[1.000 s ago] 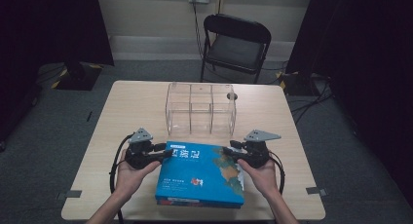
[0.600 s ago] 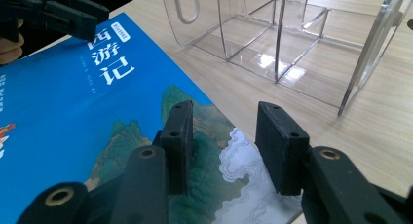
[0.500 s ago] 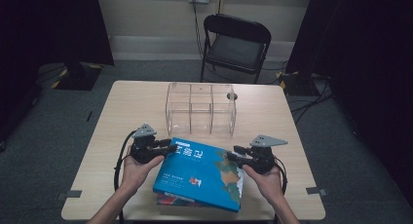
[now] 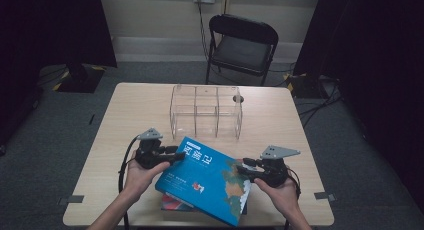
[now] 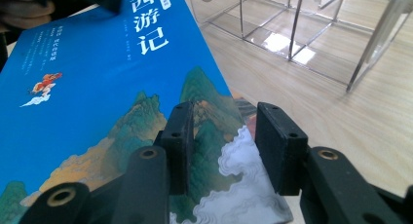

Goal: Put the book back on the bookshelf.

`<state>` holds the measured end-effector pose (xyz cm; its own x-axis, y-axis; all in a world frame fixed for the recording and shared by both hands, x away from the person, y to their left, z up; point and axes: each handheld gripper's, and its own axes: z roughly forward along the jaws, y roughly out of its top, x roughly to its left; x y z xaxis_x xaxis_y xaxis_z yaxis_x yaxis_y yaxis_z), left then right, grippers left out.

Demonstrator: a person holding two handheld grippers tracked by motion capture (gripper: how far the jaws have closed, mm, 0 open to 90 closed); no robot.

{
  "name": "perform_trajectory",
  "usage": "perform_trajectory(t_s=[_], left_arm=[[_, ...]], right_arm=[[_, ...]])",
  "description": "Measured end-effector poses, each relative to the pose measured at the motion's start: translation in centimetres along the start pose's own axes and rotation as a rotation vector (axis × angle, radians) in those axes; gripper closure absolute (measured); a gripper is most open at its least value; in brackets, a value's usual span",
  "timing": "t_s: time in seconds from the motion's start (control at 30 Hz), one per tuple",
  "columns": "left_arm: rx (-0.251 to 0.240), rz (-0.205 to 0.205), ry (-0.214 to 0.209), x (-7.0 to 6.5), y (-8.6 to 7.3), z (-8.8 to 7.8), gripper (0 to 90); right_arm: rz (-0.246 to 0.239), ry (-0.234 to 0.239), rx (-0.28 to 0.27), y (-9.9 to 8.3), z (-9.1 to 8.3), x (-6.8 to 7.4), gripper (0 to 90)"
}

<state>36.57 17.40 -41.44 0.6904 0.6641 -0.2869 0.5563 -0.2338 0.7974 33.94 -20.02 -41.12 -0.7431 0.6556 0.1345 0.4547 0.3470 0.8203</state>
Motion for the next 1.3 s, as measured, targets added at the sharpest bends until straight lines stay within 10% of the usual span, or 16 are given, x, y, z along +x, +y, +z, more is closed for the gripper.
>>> perform_trajectory(t_s=[0.2,0.43,1.3], left_arm=[[-0.026,0.005,-0.033,-0.8,-2.9,-3.4,50.1],[-0.044,-0.013,-0.068,-1.4,-4.8,-3.5,40.9],[0.002,0.047,-0.071,-0.1,0.5,2.4,57.8]], right_arm=[[-0.016,0.013,-0.038,1.9,0.6,0.3,57.5],[-0.022,0.056,0.017,2.5,3.2,0.5,57.8],[0.067,0.019,-0.019,-1.4,-0.5,2.3,61.1]])
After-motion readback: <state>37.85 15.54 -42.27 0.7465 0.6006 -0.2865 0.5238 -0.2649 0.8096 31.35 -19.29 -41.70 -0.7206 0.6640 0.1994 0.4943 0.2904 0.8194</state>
